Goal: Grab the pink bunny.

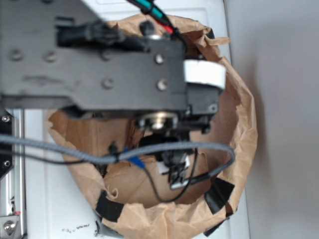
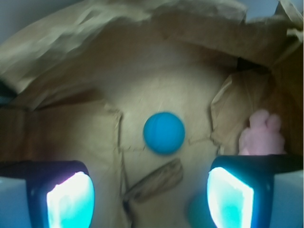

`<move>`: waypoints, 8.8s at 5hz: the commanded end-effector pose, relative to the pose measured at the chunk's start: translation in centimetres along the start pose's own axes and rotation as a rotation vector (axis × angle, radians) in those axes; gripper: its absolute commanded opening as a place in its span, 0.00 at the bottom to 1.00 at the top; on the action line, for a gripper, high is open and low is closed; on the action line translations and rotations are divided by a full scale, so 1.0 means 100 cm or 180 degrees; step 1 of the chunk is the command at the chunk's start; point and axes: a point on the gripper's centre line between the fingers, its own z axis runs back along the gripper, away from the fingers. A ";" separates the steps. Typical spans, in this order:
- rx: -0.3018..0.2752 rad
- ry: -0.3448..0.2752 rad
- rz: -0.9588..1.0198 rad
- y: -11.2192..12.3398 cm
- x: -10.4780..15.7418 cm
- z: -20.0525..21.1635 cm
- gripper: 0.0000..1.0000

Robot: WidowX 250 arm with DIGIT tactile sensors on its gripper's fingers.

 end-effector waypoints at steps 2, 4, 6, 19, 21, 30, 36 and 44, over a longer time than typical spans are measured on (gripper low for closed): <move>0.0338 -0.0214 -0.0003 0.045 0.009 -0.021 1.00; 0.0738 -0.0058 0.0385 0.061 0.017 -0.038 1.00; 0.1106 -0.0024 0.0611 0.078 0.016 -0.046 1.00; 0.0257 -0.0085 0.1249 0.047 -0.014 -0.054 1.00; 0.0565 -0.0328 0.1561 0.050 0.033 -0.086 1.00; 0.0764 -0.0307 0.1659 0.070 0.010 -0.043 1.00; 0.1014 -0.0659 0.1824 0.088 0.027 -0.086 1.00; 0.1321 -0.0789 0.1816 0.092 0.020 -0.101 0.00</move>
